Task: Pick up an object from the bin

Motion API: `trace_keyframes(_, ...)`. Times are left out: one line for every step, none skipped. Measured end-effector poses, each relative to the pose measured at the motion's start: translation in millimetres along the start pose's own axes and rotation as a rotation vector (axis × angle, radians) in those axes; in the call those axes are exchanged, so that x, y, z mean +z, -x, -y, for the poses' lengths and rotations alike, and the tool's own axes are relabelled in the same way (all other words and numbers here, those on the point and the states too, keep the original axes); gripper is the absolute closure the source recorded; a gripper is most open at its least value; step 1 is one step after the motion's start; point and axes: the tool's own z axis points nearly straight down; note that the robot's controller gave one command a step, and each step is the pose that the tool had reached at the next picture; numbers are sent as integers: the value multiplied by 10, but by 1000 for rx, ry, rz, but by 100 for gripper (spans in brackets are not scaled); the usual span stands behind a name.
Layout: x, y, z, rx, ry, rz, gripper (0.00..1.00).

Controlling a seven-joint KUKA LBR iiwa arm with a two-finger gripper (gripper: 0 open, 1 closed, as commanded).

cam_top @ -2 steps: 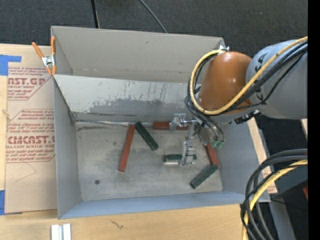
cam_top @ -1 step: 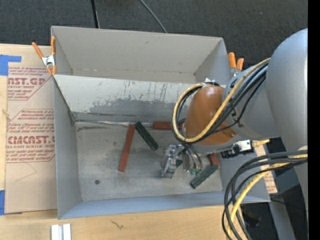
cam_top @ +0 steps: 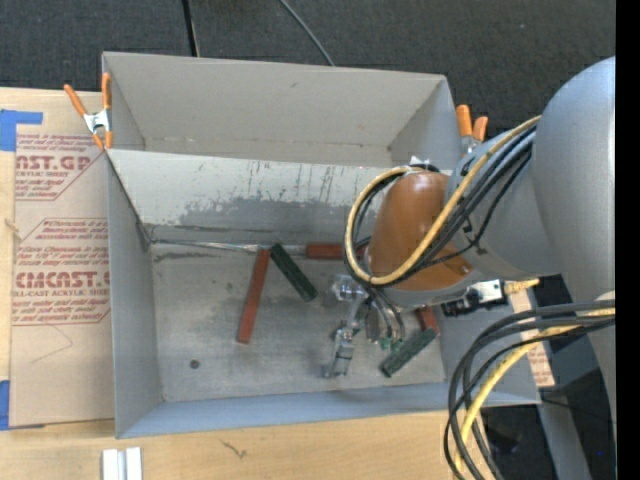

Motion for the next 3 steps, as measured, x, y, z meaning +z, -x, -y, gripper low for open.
trace_keyframes(0, 0, 0, 0, 0, 0, 0)
trace_keyframes(-175, 119, 171, 49, 1, -1, 0)
trace_keyframes(-7, 5, 571, 71, 0, 3, 100)
